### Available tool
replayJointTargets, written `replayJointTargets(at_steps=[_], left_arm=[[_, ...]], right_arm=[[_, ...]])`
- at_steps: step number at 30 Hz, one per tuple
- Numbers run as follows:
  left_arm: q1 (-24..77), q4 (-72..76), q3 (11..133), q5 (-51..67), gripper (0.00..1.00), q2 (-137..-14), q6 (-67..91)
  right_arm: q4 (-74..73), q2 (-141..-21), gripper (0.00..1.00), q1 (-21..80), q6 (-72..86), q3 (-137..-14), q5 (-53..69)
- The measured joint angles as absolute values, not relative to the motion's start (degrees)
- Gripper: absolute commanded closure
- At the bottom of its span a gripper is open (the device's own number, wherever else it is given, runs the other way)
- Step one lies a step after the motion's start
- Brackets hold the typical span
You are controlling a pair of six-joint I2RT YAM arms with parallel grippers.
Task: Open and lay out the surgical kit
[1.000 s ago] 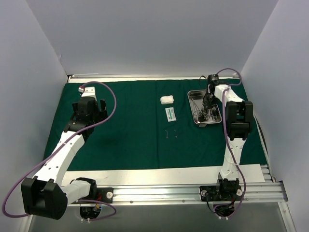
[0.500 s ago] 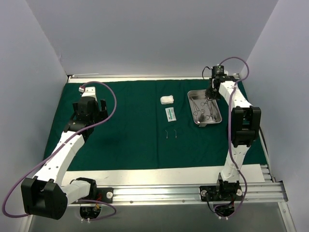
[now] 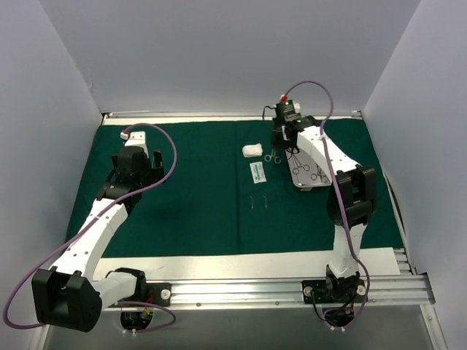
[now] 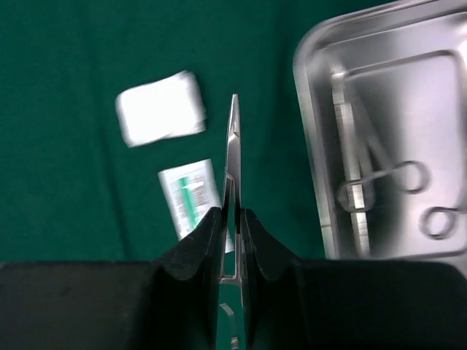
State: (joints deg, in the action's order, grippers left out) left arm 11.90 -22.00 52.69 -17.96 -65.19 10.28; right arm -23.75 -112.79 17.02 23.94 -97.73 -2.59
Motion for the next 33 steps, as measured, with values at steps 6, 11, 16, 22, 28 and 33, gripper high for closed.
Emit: replayJointTargets(at_steps=[6,11,16,22,28,33], left_arm=[[11.9,-21.96,52.4,-17.98,0.02,-64.93,10.33],[11.9,-21.96,52.4,-18.48,0.03,-64.49,10.35],[11.9,-21.98,52.4,-19.31,0.03,-64.16,10.37],[11.9,-22.04,52.4,-19.73,0.03,-63.55,10.39],[11.9,-22.04,52.38,-20.03,0.03,-63.11,10.39],[11.9,-22.04,52.29,-20.34,0.03,-62.89,10.39]], right_arm=[[-22.24,-112.81,1.0,25.15,26.79,-97.73,-2.59],[-21.17,-115.31,1.0,30.68,28.56,-100.79,-3.11],[-18.76,-120.55,1.0,34.87,29.8,-104.07,-4.43],[-16.91,-126.04,1.0,36.64,30.81,-105.23,-5.39],[-15.18,-128.9,1.0,36.64,31.57,-105.49,-6.74],[-13.32,-131.15,1.0,36.64,31.68,-106.5,-7.27]])
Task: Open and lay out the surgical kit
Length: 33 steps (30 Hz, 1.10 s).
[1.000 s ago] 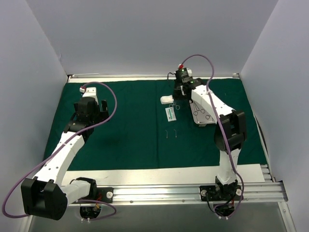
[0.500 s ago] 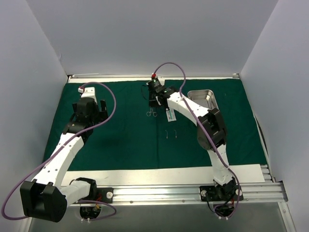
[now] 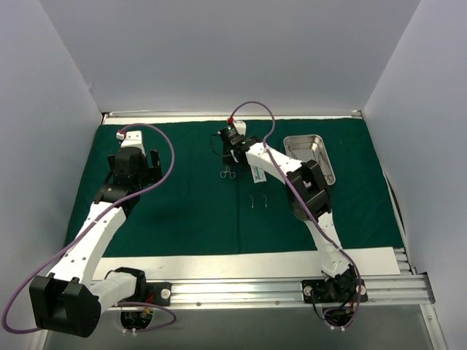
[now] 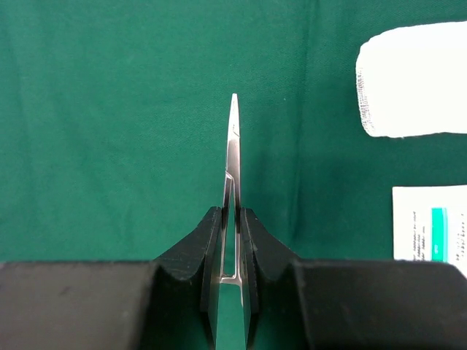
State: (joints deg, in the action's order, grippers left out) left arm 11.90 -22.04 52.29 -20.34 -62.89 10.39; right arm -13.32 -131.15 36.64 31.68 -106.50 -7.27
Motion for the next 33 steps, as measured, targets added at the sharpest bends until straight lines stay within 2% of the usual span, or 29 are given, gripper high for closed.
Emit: replayJointTargets(at_steps=[15,18,25,33], left_arm=[[11.9,-22.06,52.16,-20.49,0.03,-62.78,10.41],[11.9,-22.06,52.14,-20.6,0.03,-62.76,10.41],[11.9,-22.06,52.14,-20.64,0.03,-62.76,10.39],[11.9,-22.06,52.14,-20.64,0.03,-62.57,10.39]], right_arm=[[-13.23,-135.9,0.99,36.64,33.15,-109.6,-7.31],[-13.65,-135.9,0.95,36.64,33.47,-110.06,-7.33],[-14.46,-136.14,0.78,36.62,34.52,-110.8,-7.33],[-15.31,-136.38,0.69,36.47,34.59,-111.24,-7.29]])
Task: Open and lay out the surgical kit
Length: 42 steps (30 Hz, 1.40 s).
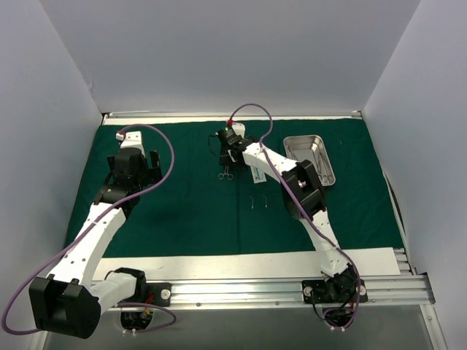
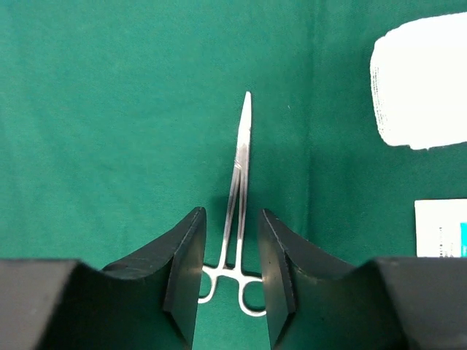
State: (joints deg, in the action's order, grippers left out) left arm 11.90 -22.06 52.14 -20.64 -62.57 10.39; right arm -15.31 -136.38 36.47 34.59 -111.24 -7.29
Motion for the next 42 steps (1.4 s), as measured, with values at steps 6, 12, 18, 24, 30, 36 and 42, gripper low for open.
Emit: replayJointTargets(at_steps=[6,12,18,24,30,36,42], left_arm=[[11.9,-22.06,52.1,-20.64,0.03,-62.57,10.39],[11.9,-22.04,52.1,-20.64,0.03,-62.57,10.39],[11.9,-22.06,52.1,-20.69,0.03,-62.57,10.39],[11.9,-22.09,52.1,-20.78,0.03,-62.57,10.39],[11.9,-22.09,52.1,-20.78,0.03,-62.57,10.39],[11.9,-22.09,52.1,-20.8,0.03,-62.59,10.37],[11.9,-22.09,52.1,-20.8,0.03,-62.59,10.37]], right_arm=[[-17.1,-135.74,0.68,36.32,32.77,-114.61,-7.29],[-19.14,-129.21,0.68,34.87,28.21,-113.19,-7.29],[-19.18,-115.59,0.68,26.35,23.42,-103.07,-7.7],[-19.0,-107.98,0.7,14.11,17.67,-93.1,-8.93],[-18.72,-108.55,0.77,7.35,13.3,-87.48,-5.37],[-18.09,-111.57,0.8,5.67,9.63,-87.53,-1.89],[-18.37,-115.02,0.81,5.78,7.68,-87.55,0.47]])
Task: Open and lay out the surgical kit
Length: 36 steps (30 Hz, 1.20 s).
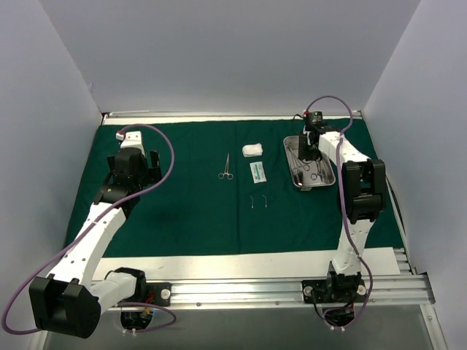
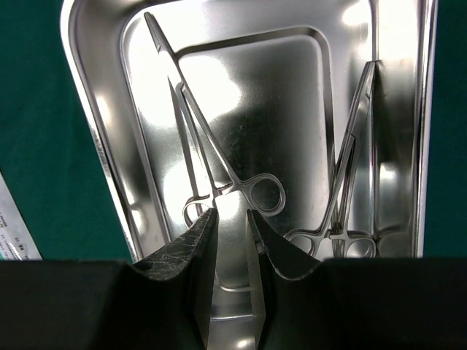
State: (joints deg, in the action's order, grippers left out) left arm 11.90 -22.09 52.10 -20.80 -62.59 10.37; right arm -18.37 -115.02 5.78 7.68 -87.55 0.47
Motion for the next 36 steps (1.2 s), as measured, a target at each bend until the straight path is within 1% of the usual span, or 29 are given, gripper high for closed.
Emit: replayJointTargets(at_steps=[6,26,29,32,34,36], left_arm=[[11.9,-22.09,52.1,-20.8,0.03,-62.74,10.37],[11.9,-22.11,52.1,-20.8,0.03,-62.89,10.35],[11.9,-22.11,52.1,-20.8,0.03,-62.92,10.35],[11.9,-22.11,52.1,-20.78,0.03,-62.94,10.35],[11.9,-22.11,52.1,-20.78,0.03,-63.02,10.35],[11.9,-22.11,52.1,-20.8,0.03,-63.13,10.35]], right_arm=[[-18.81,-116.27,0.83,5.69,5.45,-87.85,0.99],[-24.53,-127.0,0.83,5.69,-4.93,-98.52,4.8],[-24.86,-127.37,0.85,5.65,-5.34,-99.02,5.39],[-25.21,-127.39,0.96,5.58,-5.67,-99.04,5.87],[-25.43,-127.39,1.0,5.45,-5.61,-99.04,6.02],[-25.58,-127.39,1.0,5.26,-5.13,-99.0,6.0]])
